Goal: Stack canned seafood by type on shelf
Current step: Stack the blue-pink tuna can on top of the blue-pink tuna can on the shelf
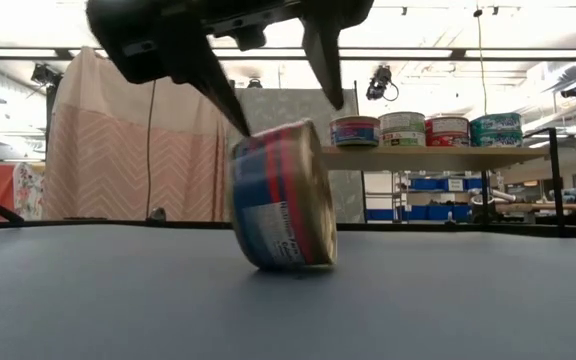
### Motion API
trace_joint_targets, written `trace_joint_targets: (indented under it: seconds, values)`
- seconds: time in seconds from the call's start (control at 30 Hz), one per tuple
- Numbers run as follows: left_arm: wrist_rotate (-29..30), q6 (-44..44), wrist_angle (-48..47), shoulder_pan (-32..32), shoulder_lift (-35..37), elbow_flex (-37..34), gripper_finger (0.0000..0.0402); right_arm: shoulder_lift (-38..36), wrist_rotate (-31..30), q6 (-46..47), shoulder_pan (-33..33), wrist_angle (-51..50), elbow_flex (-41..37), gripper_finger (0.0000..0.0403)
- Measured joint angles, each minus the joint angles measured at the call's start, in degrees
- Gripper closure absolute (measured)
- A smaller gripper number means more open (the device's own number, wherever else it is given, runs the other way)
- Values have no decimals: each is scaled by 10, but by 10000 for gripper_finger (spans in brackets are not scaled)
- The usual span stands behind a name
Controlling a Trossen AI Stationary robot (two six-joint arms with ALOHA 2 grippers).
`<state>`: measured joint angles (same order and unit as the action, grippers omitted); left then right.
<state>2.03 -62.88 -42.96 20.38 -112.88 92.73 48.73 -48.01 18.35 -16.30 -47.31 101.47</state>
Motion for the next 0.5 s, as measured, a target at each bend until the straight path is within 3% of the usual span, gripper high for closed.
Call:
trace_joint_targets:
  seconds: [0.13, 0.5]
  values:
    - [-29, 11, -15, 1, 0, 0, 108, 0, 1, 0, 0, 0, 0, 396]
    - [-38, 19, -20, 3, 0, -1, 108, 0, 2, -1, 0, 0, 0, 396]
